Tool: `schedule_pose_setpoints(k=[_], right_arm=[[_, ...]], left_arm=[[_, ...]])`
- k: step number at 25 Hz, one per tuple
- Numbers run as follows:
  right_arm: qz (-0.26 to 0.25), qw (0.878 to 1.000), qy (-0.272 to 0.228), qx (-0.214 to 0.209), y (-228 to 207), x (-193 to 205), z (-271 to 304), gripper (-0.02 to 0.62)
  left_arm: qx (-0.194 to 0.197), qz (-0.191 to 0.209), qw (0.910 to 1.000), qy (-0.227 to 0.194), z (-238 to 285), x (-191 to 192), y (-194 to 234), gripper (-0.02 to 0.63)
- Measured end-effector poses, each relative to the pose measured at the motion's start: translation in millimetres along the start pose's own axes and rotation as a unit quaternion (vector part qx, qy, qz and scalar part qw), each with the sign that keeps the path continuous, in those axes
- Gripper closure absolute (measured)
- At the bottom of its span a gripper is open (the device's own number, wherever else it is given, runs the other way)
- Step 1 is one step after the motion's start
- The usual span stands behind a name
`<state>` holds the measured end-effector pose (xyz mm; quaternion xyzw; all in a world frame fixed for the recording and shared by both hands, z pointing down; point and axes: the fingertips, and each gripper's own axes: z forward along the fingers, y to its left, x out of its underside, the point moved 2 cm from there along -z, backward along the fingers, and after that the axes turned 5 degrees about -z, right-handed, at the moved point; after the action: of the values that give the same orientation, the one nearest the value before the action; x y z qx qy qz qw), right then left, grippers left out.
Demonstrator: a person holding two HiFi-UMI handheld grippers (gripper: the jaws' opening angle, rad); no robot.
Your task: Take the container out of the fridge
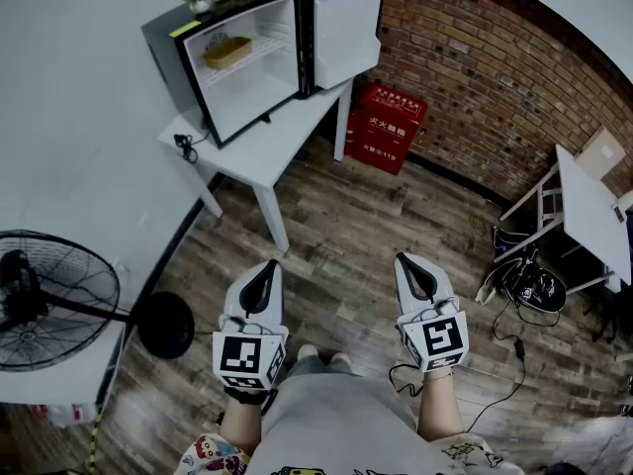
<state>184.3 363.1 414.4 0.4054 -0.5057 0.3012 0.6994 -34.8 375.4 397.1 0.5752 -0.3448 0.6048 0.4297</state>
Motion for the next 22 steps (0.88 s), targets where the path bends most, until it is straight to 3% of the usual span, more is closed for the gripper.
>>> schedule_pose_setpoints(k=[8, 11, 22], right_arm=[[0.007, 1.0, -0.023, -0.004, -6, -2, -21, 0.603], [0.012, 0.999, -0.03, -0.009, -11, -1, -29, 0.543], [0.033, 0.998, -0.041, -0.029, -26, 4, -8, 0.465]], left_arm=[[-0.01, -0.003, 0.9999, -0.002, -9, 3, -15, 0.591], [-0.009, -0.006, 0.9999, -0.006, -10, 4, -24, 0.568], [-0.004, -0.012, 0.9999, -0.007, 18, 2, -24, 0.474]])
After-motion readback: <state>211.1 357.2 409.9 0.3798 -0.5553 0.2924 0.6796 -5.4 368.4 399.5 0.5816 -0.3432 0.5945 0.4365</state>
